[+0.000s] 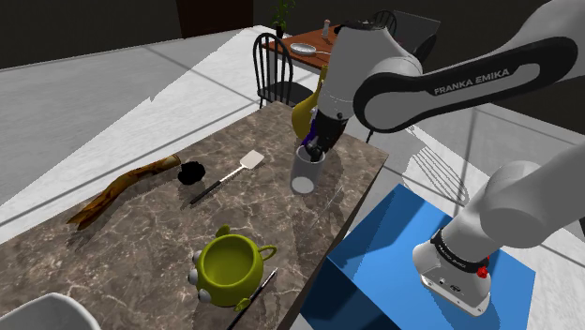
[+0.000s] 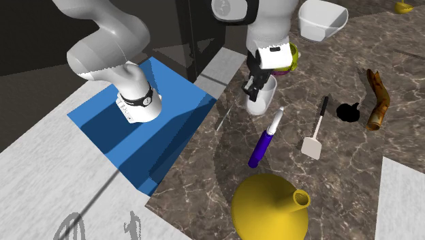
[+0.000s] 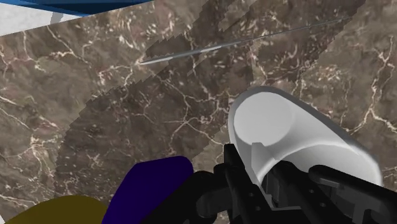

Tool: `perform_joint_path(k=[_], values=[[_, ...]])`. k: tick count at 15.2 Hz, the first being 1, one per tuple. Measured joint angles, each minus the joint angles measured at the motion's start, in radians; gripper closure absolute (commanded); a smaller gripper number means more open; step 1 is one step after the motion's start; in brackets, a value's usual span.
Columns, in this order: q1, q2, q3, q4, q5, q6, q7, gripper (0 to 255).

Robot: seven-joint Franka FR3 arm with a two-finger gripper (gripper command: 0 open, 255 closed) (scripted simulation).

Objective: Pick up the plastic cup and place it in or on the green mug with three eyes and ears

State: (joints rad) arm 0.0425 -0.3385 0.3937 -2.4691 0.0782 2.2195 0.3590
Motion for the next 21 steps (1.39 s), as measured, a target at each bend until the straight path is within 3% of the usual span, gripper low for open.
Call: perform_joint_path(k=[21], values=[[0.001, -0.084, -0.039, 0.219, 0.008, -0.300, -0.027, 255]])
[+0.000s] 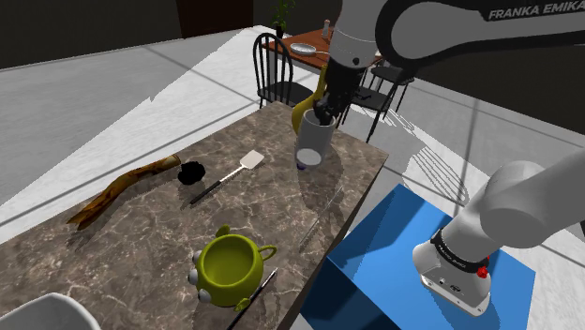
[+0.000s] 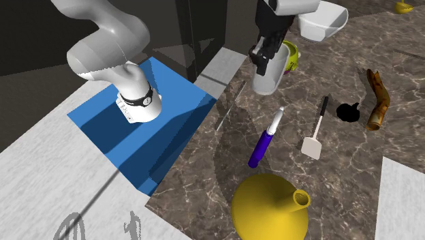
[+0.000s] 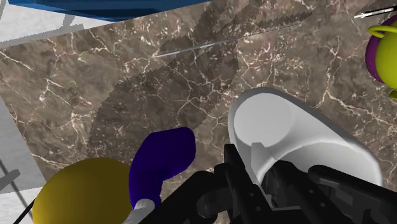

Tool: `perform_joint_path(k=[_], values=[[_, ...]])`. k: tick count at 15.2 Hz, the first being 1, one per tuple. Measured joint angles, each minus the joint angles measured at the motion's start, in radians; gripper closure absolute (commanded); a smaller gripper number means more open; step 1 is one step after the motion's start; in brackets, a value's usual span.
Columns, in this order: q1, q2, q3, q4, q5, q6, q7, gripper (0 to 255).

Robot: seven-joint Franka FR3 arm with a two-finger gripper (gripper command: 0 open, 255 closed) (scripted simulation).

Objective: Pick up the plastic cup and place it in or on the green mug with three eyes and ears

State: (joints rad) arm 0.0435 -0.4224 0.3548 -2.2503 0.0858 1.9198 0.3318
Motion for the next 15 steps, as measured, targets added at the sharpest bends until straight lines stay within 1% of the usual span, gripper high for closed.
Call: perform_joint_path(k=[2, 4, 10, 15], values=[[-0.001, -0.001, -0.003, 0.021, -0.001, -0.022, -0.002, 255], [0.009, 0.001, 0.019, 0.039, 0.004, -0.038, 0.028, 255], [0.041, 0.074, 0.130, 0.155, 0.004, -0.079, 0.179, 255], [0.066, 0.156, 0.229, 0.263, -0.019, -0.111, 0.316, 255]])
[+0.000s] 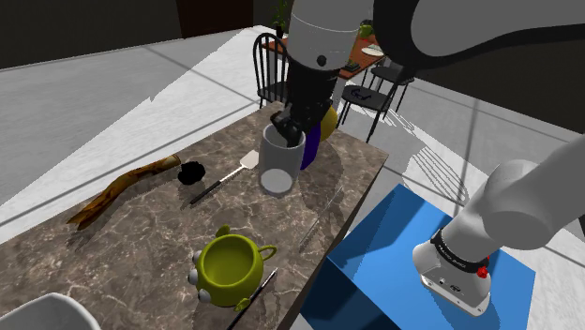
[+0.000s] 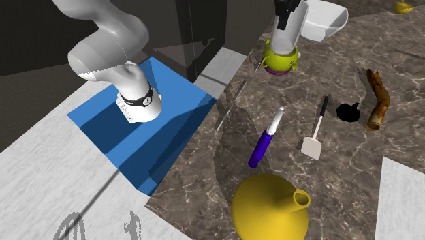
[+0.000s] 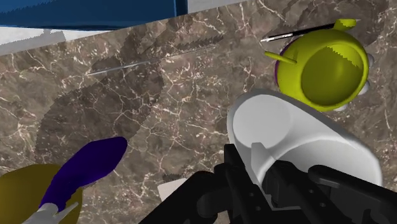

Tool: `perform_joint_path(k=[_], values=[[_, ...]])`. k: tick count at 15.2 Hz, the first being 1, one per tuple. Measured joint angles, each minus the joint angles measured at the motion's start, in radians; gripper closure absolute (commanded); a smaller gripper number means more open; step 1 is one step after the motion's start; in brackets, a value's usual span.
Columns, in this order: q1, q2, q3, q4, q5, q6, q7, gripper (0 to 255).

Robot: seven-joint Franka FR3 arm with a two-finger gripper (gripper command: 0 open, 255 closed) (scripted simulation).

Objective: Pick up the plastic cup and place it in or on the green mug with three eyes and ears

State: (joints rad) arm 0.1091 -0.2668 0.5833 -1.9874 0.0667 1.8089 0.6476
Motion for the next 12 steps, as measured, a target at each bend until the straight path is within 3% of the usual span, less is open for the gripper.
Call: perform_joint_path(k=[4, 9, 12], values=[[0.019, 0.109, 0.087, 0.116, -0.054, -0.026, 0.126, 255], [0.080, 0.297, 0.196, 0.317, -0.178, -0.096, 0.314, 255], [0.095, 0.325, 0.208, 0.321, -0.200, -0.083, 0.349, 255]])
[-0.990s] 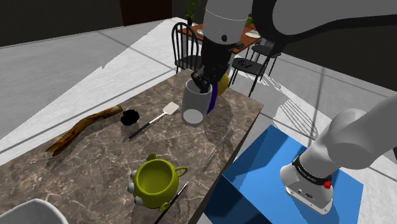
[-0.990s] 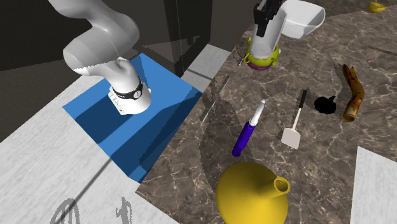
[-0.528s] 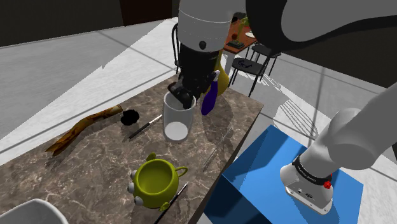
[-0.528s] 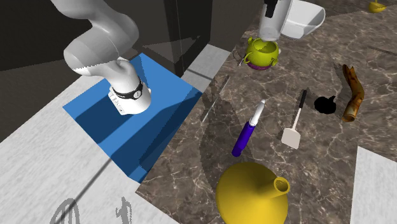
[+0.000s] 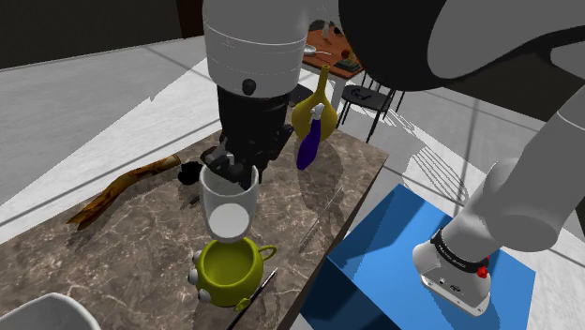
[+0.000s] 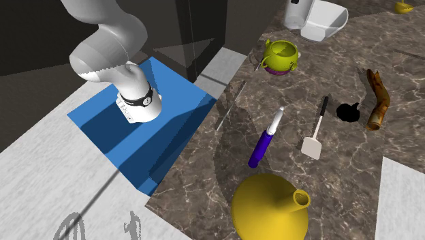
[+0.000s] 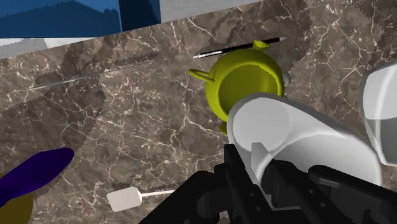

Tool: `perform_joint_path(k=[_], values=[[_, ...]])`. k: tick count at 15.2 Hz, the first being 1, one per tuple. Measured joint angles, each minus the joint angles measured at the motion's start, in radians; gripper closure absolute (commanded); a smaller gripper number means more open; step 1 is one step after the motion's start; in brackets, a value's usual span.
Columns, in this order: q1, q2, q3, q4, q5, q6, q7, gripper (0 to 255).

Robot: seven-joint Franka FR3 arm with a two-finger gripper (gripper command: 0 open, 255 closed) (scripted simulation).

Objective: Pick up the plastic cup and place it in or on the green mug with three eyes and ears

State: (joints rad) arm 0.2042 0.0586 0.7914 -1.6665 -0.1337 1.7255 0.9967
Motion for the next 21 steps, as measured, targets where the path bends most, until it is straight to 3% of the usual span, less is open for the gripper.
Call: perform_joint_path(k=[21], values=[[-0.001, 0.025, -0.005, -0.229, -0.031, 0.247, 0.040, 255]])
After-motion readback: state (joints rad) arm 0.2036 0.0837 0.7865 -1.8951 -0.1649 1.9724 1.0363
